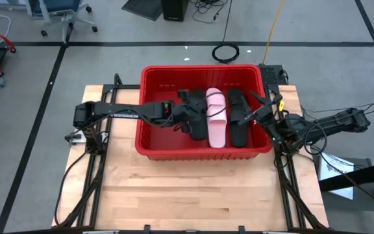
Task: Pick and place slides into bin
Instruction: Put the black slide into the red organizer bin
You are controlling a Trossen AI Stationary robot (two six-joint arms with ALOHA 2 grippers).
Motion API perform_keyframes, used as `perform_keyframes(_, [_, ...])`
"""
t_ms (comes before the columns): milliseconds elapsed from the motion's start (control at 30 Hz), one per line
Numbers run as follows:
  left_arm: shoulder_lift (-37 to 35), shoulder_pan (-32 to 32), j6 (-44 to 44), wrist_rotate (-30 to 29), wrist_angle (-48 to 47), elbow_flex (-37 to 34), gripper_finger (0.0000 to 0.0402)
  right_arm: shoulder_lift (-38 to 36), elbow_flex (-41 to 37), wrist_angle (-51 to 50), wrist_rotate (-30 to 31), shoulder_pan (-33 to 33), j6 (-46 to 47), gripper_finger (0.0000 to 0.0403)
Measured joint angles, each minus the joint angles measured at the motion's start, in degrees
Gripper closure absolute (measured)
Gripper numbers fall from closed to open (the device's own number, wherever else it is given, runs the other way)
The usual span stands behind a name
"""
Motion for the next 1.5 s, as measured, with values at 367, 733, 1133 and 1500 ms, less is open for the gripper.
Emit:
perform_keyframes(367, [2.88, -1.68, -4.77, 0.09, -2.46, 0.0, 0.0389, 0.07, 0.0, -4.32, -0.01, -0.71, 2.97, 0.0243])
perform_keyframes(733, [6.13, -2.87, -5.01, 1.93, -2.81, 0.02, 0.0383, 0.07, 0.0, -6.51, -0.13, -0.69, 5.03, 0.0243])
perform_keyframes(1133, [9.17, -1.89, -3.37, 2.13, 0.41, 0.02, 0.0382, 0.04, 0.0, -7.69, -0.17, -0.69, 7.21, 0.0243])
perform_keyframes(1500, [9.83, -1.85, -0.55, 3.69, 2.54, 0.02, 0.0394, 0.04, 0.0, -8.43, -0.2, -0.69, 7.63, 0.0243])
